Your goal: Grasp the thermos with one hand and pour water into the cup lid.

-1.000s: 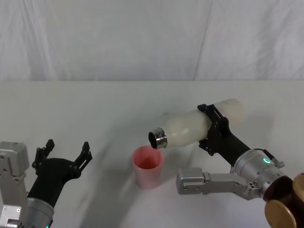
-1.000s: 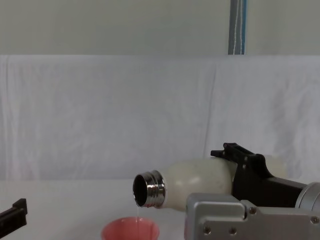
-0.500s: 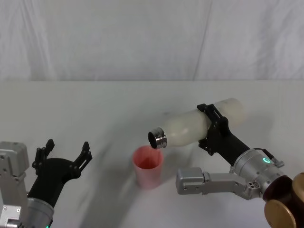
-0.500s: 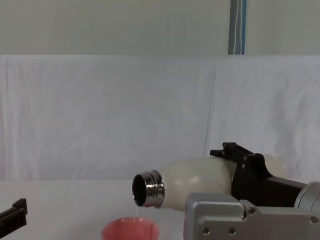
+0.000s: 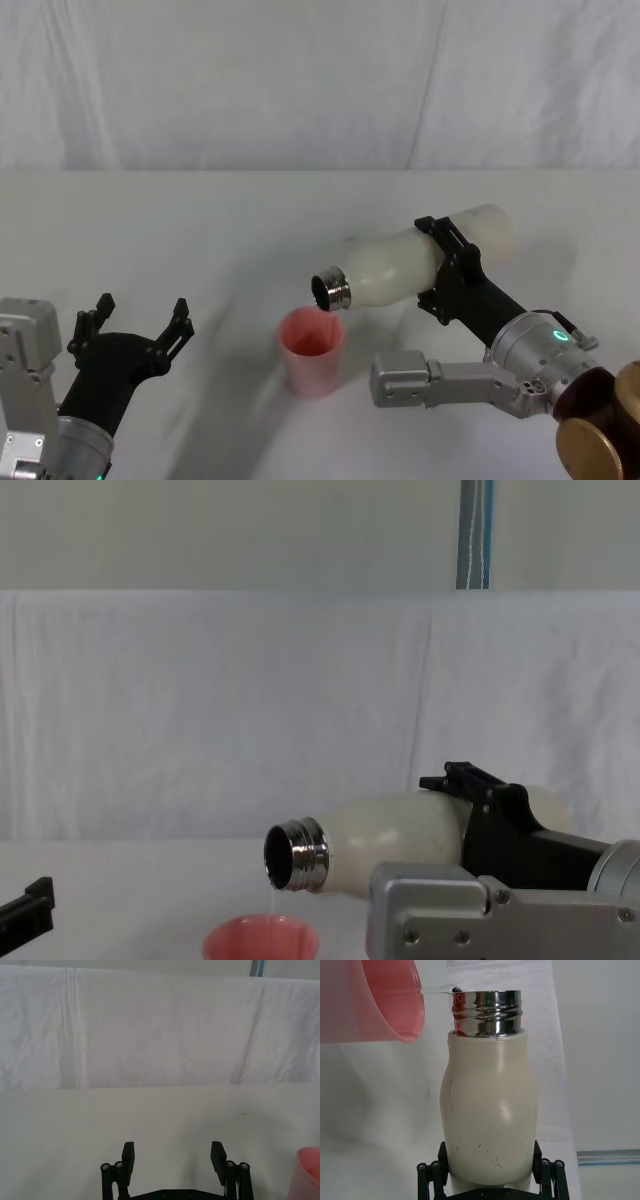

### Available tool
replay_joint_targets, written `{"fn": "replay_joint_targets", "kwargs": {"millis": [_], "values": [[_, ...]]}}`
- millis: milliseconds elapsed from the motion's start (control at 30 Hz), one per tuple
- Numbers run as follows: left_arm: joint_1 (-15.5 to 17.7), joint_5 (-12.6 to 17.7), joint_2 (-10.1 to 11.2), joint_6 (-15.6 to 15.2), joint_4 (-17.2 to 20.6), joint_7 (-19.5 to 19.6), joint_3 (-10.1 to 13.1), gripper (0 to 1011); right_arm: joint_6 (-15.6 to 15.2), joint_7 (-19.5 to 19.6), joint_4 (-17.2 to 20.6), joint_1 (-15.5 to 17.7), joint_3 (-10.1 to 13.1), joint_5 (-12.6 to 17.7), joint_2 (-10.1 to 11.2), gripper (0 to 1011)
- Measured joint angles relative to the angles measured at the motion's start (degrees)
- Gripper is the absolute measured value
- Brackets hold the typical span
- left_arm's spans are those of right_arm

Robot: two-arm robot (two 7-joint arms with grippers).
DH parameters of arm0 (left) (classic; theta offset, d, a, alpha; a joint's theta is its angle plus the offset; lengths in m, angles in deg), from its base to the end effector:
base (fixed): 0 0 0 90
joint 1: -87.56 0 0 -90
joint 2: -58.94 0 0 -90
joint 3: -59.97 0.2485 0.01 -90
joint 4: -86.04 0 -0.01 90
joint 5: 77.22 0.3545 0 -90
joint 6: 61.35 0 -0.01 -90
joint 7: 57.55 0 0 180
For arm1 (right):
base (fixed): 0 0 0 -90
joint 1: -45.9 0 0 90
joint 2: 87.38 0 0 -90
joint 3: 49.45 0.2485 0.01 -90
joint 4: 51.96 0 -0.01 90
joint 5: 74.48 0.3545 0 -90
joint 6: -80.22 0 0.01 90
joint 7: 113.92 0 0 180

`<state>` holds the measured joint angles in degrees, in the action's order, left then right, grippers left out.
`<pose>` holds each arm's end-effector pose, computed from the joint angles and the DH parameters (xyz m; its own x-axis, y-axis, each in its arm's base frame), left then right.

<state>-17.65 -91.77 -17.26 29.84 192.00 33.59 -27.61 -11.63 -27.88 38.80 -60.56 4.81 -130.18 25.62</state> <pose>0.3090 0.0228 -0.2465 0.1246 0.9917 -0.0329 -0.9921 0.1241 -0.0177 0.3821 0.1020 -0.2198 0.0994 -0.0683 0.9927 0.8518 0.5216 -0.0494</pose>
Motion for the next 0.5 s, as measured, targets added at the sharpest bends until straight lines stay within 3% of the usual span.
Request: {"fn": "replay_joint_targets", "kwargs": {"millis": [500], "values": [[0.0, 0.0, 0.0, 0.0, 0.0, 0.0, 0.0, 1001, 0.0, 0.0, -0.2, -0.1, 0.0, 0.0, 0.0, 952]]}}
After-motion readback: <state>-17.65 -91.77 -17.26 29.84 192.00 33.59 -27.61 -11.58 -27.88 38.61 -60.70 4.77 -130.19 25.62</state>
